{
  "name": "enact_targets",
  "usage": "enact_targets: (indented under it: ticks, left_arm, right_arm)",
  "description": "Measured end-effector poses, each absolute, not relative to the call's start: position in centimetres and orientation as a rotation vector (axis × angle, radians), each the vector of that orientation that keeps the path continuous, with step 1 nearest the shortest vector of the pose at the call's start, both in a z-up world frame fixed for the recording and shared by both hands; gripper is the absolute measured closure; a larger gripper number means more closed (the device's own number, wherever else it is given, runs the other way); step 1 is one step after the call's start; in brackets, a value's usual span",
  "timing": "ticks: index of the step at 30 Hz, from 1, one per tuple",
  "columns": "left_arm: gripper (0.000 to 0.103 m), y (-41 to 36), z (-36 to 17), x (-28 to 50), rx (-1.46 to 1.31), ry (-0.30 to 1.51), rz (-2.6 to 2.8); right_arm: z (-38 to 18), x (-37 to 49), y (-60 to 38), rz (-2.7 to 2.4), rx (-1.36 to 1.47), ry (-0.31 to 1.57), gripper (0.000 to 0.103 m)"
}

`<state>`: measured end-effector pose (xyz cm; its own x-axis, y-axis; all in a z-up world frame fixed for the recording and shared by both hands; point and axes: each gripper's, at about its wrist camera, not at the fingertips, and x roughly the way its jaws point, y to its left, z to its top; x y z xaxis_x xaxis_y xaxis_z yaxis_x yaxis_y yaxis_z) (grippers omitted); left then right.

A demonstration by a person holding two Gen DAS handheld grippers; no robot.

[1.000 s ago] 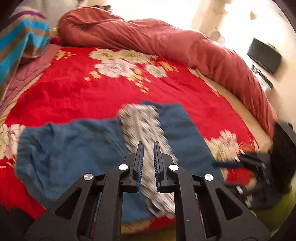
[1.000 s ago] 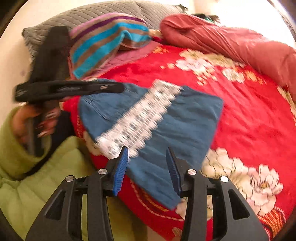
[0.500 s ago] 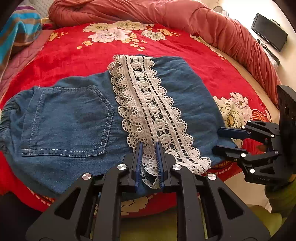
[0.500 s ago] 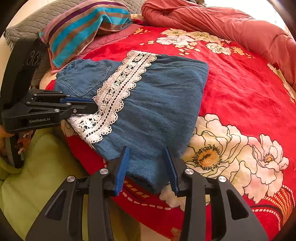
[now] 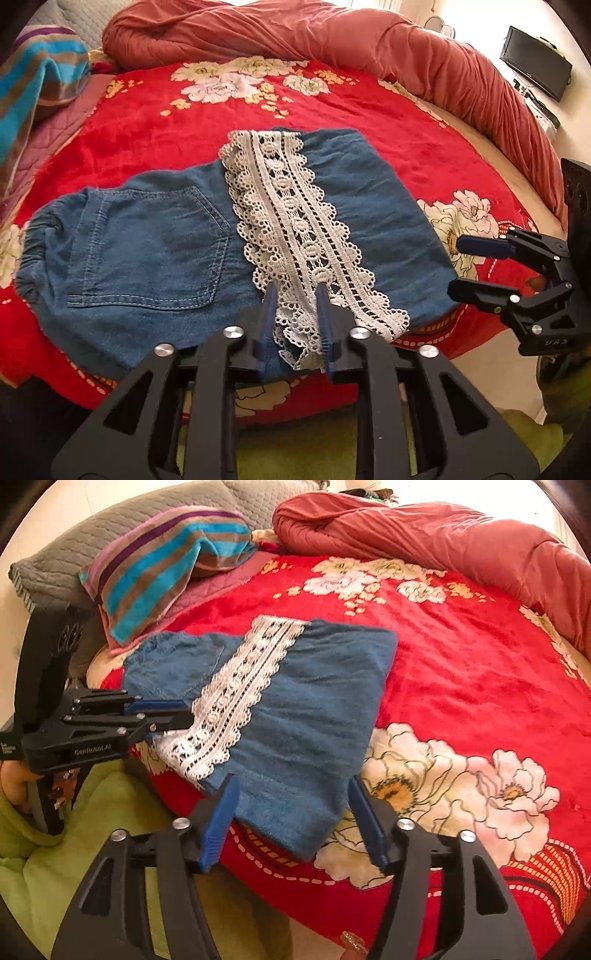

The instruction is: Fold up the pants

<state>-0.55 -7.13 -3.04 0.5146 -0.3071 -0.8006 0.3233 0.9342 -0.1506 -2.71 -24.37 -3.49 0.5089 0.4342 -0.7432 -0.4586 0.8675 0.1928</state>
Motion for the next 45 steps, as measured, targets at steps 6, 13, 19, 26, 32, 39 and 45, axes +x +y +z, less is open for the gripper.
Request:
enact_targets:
  ticks: [6, 13, 19, 26, 32, 39, 45]
  left_arm:
    - [0.07, -6.5, -1.8, -1.2, 0.012, 0.926, -0.351]
    - [0.039, -5.4, -0.9, -2.1, 0.002, 0.896, -0.311]
    - [0.027, -3.0, 0.2, -2.6, -0.037, 0.859, -0.261]
    - [0.017, -0.6, 0.8, -3.0, -0.068, 0.826, -0.198]
    - [0.016, 1.8, 0.6, -3.1, -0.124, 0.825, -0.16]
    - [0.014, 6.4, 0.4, -3.3, -0.243, 0.818, -0.101]
    - [0.014, 10.1, -0.8, -2.9, -0.333, 0.832, -0.057]
  right_arm:
    - [-2.7, -2.7, -25.2, 0.527, 0.002, 0.864, 0.032]
    - [-1.8, -2.3, -25.3, 0.531, 0.015, 0.846, 0.032]
    - [-0.6, -2.2, -24.1, 0.546, -0.021, 0.815, 0.017]
    - [1.0, -1.9, -22.1, 0.582, -0.055, 0.771, 0.007]
    - [2.5, -0.9, -19.1, 0.629, -0.095, 0.747, 0.007]
    - [3.3, 1.0, -15.9, 0.701, -0.085, 0.765, 0.007]
    - [3.6, 3.0, -12.3, 0.751, -0.105, 0.788, 0.007]
